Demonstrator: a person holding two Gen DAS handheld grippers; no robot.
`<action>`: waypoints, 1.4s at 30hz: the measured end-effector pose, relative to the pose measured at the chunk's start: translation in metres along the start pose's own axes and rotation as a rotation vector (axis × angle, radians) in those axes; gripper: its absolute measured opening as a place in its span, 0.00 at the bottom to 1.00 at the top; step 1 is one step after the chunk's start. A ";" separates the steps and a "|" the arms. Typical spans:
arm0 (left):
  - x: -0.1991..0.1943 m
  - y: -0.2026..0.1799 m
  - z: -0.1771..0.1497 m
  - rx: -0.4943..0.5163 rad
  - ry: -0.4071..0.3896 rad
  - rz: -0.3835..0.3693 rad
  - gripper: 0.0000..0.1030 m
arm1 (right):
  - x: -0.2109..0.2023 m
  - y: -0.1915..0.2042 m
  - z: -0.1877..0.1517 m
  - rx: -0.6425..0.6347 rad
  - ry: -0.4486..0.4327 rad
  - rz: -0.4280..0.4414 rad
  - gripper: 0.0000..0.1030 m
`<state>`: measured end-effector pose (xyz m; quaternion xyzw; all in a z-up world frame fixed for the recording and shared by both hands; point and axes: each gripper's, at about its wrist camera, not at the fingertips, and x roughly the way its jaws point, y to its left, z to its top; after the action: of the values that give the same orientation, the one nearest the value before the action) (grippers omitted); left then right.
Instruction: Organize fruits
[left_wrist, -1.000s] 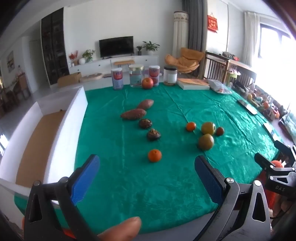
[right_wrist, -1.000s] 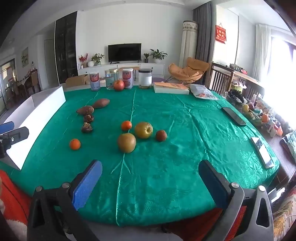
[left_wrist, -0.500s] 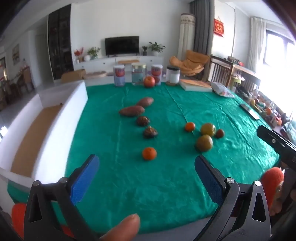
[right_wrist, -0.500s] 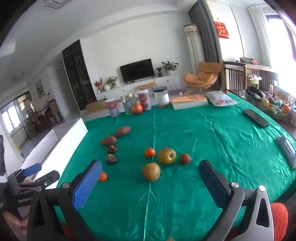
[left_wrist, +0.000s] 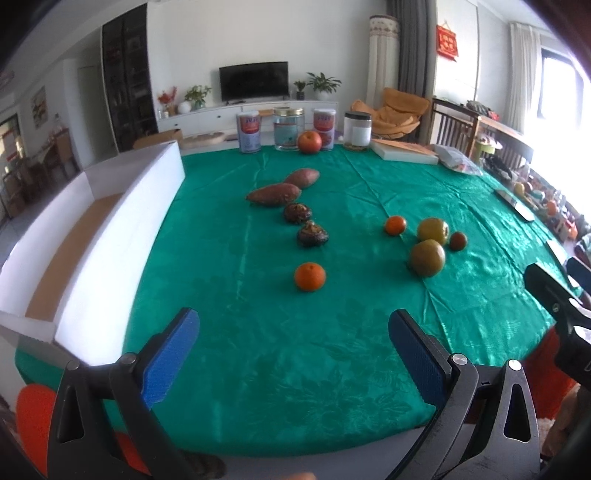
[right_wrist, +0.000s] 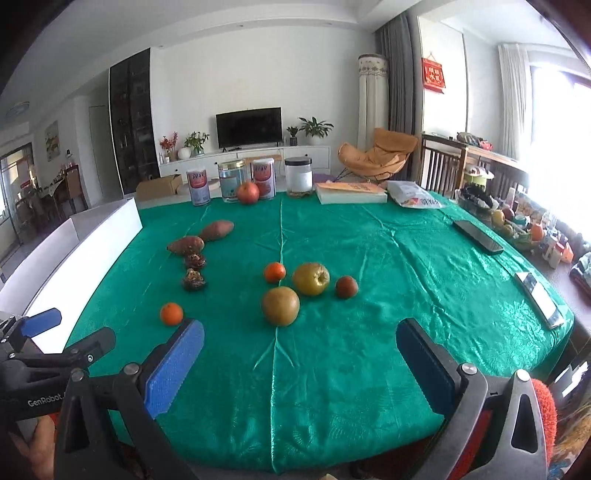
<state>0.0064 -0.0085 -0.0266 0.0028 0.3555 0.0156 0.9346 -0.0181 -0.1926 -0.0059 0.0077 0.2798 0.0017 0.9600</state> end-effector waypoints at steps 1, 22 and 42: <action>0.000 0.002 -0.001 -0.006 -0.002 0.008 0.99 | 0.000 0.001 -0.001 -0.009 0.000 0.003 1.00; -0.015 0.015 0.005 -0.056 -0.084 0.047 0.99 | 0.010 -0.001 -0.005 0.006 0.044 0.018 1.00; -0.007 0.003 -0.003 -0.016 -0.050 0.018 0.99 | 0.014 -0.002 -0.009 0.009 0.046 0.008 1.00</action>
<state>-0.0010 -0.0062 -0.0235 -0.0011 0.3319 0.0268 0.9429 -0.0115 -0.1949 -0.0206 0.0129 0.3017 0.0044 0.9533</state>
